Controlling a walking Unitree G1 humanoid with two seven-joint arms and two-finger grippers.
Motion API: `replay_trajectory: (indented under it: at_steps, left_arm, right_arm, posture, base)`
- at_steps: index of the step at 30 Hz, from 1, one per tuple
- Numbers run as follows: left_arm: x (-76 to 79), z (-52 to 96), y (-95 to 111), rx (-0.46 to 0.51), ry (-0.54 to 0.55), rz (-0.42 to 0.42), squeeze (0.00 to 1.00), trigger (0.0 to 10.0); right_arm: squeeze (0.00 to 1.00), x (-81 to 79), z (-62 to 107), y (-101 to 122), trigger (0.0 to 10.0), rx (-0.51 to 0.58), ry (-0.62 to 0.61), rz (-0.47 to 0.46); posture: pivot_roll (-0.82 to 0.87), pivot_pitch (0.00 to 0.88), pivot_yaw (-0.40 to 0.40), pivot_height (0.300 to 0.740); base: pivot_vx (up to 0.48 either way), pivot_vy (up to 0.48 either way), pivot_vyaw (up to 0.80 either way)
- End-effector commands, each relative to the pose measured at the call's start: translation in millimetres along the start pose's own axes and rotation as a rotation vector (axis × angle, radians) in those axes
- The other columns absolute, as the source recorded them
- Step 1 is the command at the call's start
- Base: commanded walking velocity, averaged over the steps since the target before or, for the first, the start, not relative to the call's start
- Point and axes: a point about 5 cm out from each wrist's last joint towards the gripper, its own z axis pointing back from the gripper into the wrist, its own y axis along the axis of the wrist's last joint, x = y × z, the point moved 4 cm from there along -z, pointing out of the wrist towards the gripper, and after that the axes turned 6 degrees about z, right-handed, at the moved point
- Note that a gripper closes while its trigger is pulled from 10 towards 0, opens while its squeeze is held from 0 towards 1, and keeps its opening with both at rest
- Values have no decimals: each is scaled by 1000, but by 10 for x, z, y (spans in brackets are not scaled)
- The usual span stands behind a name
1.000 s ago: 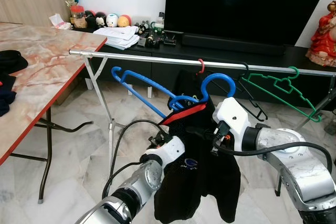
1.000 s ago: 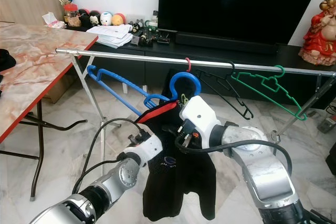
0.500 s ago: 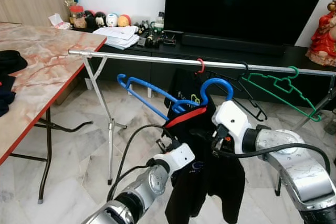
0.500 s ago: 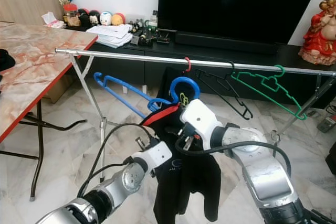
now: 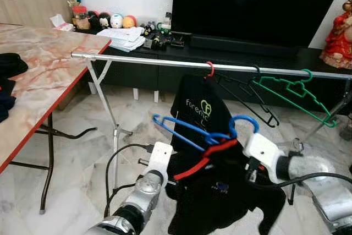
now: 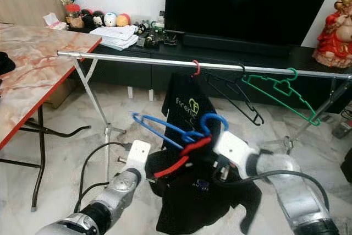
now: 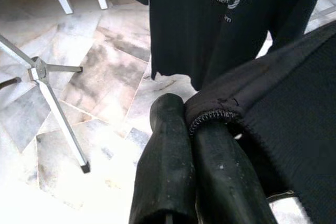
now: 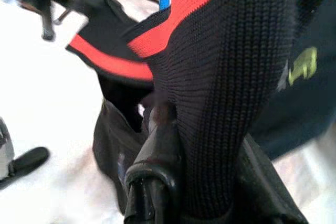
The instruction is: Hang hanger
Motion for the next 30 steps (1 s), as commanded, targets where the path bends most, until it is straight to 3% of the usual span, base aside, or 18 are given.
replay_trajectory:
  at_steps: [1, 4, 6, 11, 13, 21, 25, 30]
  left_arm:
    - [-5, -4, 0, -12, 2, 30, 0, 0]
    - [-20, -4, -3, -16, 4, 44, 0, 0]
    - [-28, 0, -27, -28, 5, 68, 0, 0]
    - [-11, 3, -39, -32, -4, 68, 0, 0]
    - [-4, 2, -42, -35, -4, 79, 0, 0]
    - [-14, -13, 10, -29, -10, 81, 0, 0]
    - [-39, -20, 32, -27, -5, 86, 0, 0]
    - [-43, -23, 46, -25, -6, 83, 0, 0]
  right_arm:
    - [0, 67, 129, -117, 0, 13, -23, -29]
    - [0, 6, 200, -289, 0, 0, 14, -73]
    - [0, -145, 369, -522, 0, -32, 107, -130]
    - [0, -222, 543, -680, 0, -31, 159, -198]
    - [0, -322, 645, -752, 0, -51, 227, -210]
    - [0, -373, 816, -1106, 0, -257, 255, -135]
    - [0, -481, 966, -1379, 0, -441, 311, -44]
    - [0, -443, 955, -1465, 0, -504, 278, 25]
  posture:
    - [-35, 0, -26, 740]
    - [-34, 0, -21, 740]
    - [-41, 0, -20, 740]
    - [-48, 0, -17, 740]
    - [-51, 0, -17, 740]
    - [-60, 0, -10, 740]
    - [-60, 0, -12, 740]
    - [-64, 0, -13, 740]
  base:
    - [0, 0, 0]
    - [0, 0, 0]
    - [0, 0, 0]
    - [0, 0, 0]
    - [0, 0, 0]
    - [0, 0, 0]
    - [0, 0, 0]
    - [0, 0, 0]
